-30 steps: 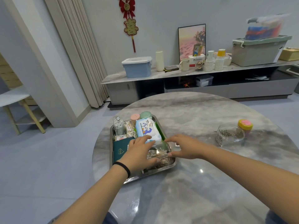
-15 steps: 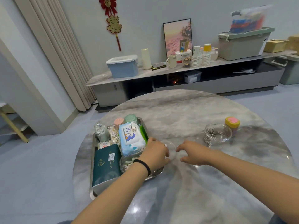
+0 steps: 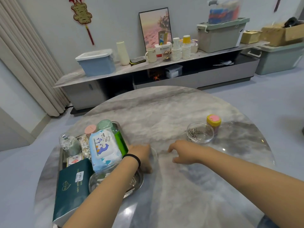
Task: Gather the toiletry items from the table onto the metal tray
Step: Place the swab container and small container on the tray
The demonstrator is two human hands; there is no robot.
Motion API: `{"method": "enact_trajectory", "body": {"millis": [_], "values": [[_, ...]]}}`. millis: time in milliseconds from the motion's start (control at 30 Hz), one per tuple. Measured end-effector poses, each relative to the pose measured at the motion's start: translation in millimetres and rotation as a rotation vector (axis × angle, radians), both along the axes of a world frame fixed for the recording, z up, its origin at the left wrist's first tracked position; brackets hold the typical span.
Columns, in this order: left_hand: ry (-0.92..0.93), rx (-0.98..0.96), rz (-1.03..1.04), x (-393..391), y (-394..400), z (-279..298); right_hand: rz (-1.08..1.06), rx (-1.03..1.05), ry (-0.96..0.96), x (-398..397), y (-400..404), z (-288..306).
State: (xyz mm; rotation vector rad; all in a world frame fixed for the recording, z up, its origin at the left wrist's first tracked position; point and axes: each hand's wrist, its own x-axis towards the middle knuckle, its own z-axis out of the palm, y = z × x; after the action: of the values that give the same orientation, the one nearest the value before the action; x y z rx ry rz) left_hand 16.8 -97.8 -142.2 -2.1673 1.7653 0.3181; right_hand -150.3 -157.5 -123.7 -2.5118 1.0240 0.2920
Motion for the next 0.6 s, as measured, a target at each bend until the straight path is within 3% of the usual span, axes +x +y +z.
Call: {"method": "enact_trajectory", "body": {"millis": [133,300,600], "values": [[0.079,-0.018,0.043,2.3,-3.6,1.5,-0.009,0.013,-0.003,-1.9,-1.6,2.3],[0.445,-0.101,0.136,-7.4,-7.2,22.2,-0.094,0.037,-0.078,-14.9,-5.6,22.9],[0.680,-0.257,-0.042,-77.0,-67.0,52.3,-0.421,-0.004,-0.252,-78.4,-33.6,29.9]]}}
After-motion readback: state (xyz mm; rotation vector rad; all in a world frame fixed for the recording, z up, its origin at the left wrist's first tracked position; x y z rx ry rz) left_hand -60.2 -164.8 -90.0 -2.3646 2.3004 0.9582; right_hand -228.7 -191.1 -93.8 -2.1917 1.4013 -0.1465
